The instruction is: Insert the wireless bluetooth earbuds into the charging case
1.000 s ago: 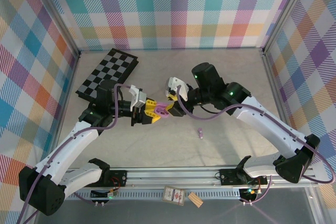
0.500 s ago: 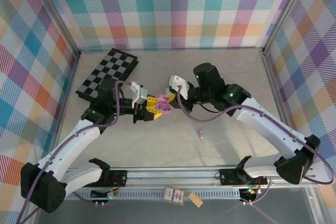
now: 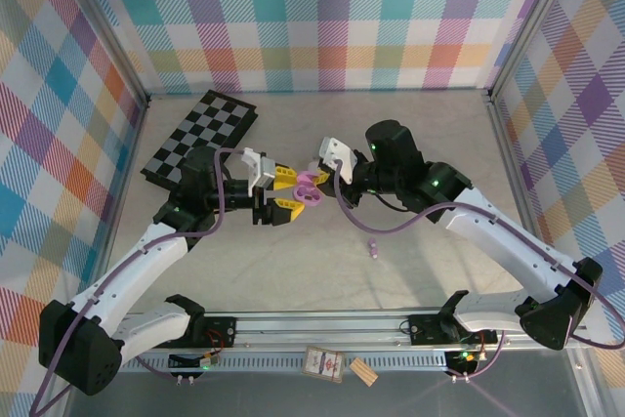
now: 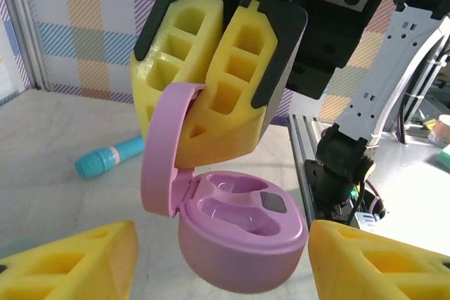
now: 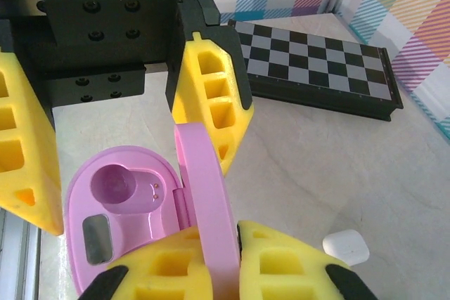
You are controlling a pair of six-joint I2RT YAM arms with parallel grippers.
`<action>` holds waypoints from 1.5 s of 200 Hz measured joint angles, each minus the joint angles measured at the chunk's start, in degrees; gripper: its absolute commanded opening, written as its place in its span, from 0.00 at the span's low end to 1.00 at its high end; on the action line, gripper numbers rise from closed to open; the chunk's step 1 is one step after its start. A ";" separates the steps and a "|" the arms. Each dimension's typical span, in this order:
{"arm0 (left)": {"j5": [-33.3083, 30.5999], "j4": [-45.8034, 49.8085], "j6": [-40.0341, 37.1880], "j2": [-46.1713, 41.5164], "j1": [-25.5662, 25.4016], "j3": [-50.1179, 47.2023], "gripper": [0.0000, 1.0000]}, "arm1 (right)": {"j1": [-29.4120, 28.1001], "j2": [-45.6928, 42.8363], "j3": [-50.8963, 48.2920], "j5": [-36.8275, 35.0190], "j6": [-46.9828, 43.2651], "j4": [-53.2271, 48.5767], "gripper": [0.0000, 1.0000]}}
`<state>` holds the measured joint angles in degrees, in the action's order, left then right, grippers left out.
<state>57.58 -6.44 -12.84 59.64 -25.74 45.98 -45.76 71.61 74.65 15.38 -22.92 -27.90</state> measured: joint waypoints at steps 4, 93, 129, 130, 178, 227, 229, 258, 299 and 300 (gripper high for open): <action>-0.11 0.00 0.00 0.00 0.00 0.00 0.64 | -0.02 0.00 0.00 -0.07 0.00 0.07 0.00; 0.39 3.43 -4.57 1.81 -2.67 0.81 0.51 | -0.11 0.00 0.00 0.24 1.11 1.27 0.00; 0.37 3.32 -4.74 1.86 -2.69 0.90 0.54 | -0.11 0.00 0.00 0.72 1.07 1.27 0.00; 0.37 3.30 -4.72 1.86 -2.69 0.90 0.54 | -0.11 0.00 0.00 0.72 1.07 1.27 0.00; 0.39 3.06 -4.33 1.86 -2.69 0.90 0.53 | -0.35 0.02 0.00 1.36 1.05 0.79 0.00; 0.92 3.06 -3.65 1.86 -2.69 0.90 0.57 | -0.35 0.07 0.00 1.36 1.05 0.70 0.00; 0.92 3.06 -3.65 1.86 -2.69 0.90 0.57 | -0.33 0.07 0.00 1.36 1.05 0.70 0.00; 1.11 3.06 -3.34 1.86 -2.69 0.92 0.52 | -0.37 0.55 0.00 1.33 1.07 0.57 0.00; 1.31 3.17 -3.19 1.86 -2.69 0.92 0.38 | -0.39 1.05 0.00 1.42 1.05 0.26 0.00; 1.31 3.17 -3.26 1.86 -2.69 0.92 0.38 | -0.39 1.05 0.00 1.42 1.07 0.24 0.00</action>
<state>58.89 -3.27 -16.10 61.49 -28.42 46.89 -46.15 72.66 74.65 16.80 -21.85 -27.66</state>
